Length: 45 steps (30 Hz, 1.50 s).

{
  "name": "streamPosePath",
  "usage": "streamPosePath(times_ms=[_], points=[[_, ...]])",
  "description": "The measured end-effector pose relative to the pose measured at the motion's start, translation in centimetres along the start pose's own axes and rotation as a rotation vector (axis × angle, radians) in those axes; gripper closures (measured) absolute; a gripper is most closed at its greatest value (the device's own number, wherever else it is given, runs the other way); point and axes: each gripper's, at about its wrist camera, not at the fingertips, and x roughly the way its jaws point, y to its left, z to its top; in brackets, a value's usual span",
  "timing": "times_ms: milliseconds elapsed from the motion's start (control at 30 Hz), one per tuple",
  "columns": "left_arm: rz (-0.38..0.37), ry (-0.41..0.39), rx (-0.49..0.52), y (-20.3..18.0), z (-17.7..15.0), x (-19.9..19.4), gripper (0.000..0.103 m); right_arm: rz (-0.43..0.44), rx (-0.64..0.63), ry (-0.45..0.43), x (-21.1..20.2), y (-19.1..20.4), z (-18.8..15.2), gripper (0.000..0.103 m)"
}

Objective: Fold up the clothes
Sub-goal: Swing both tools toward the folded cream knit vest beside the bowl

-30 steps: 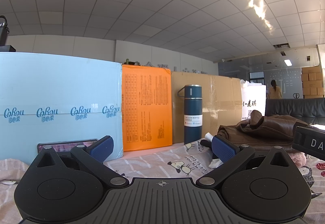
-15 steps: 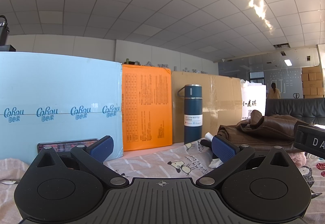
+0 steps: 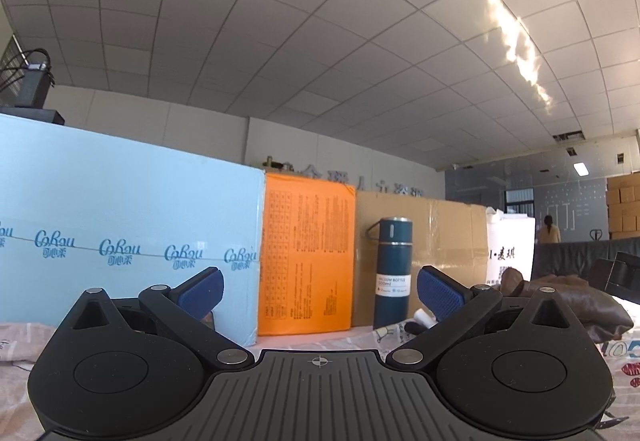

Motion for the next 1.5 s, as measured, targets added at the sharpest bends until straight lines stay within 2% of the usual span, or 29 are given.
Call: streamPosePath(times_ms=[333,533,700,767,833,967,1033,1067,1133,1200,1300,1433,1500], points=[[0.120,-0.124,0.068,2.2,3.4,-8.0,0.000,0.187,0.113,-0.077,-2.5,-0.9,0.2,0.000],[0.264,-0.218,0.166,5.2,5.6,-14.2,0.000,0.295,0.134,-0.138,-5.4,-0.4,0.8,0.000],[0.391,-0.251,0.250,8.4,7.4,-18.3,0.000,0.437,0.146,-0.060,-8.6,2.1,1.9,0.000],[0.436,-0.263,0.312,9.6,8.2,-19.5,0.000,0.508,0.159,0.002,-9.6,3.6,2.3,0.000],[0.504,-0.272,0.377,10.8,9.1,-20.5,0.000,0.605,0.146,0.047,-10.9,5.8,2.9,0.000],[0.638,-0.278,0.425,13.8,11.9,-21.7,0.000,0.791,0.125,0.131,-13.3,10.5,4.2,0.000],[0.719,-0.282,0.381,15.8,13.5,-22.0,0.000,0.883,0.120,0.193,-14.5,13.1,4.8,0.000],[0.757,-0.283,0.329,16.9,14.2,-22.0,0.000,0.919,0.115,0.229,-14.9,14.5,4.8,0.000],[0.794,-0.264,0.178,19.8,15.1,-22.1,0.000,0.986,0.100,0.312,-15.5,17.4,4.8,0.000],[0.784,-0.229,-0.024,23.0,15.0,-22.1,0.000,1.040,0.083,0.412,-15.7,20.3,4.2,0.000],[0.735,-0.125,-0.328,28.1,12.3,-21.8,0.000,1.085,0.053,0.564,-15.5,24.2,2.8,0.000],[0.792,-0.003,-0.536,32.8,7.0,-22.6,0.003,1.105,-0.018,0.725,-14.4,28.4,-0.2,0.003],[0.790,0.050,-0.622,35.2,5.5,-23.1,0.006,1.111,-0.073,0.785,-14.1,29.9,-1.9,0.003]])
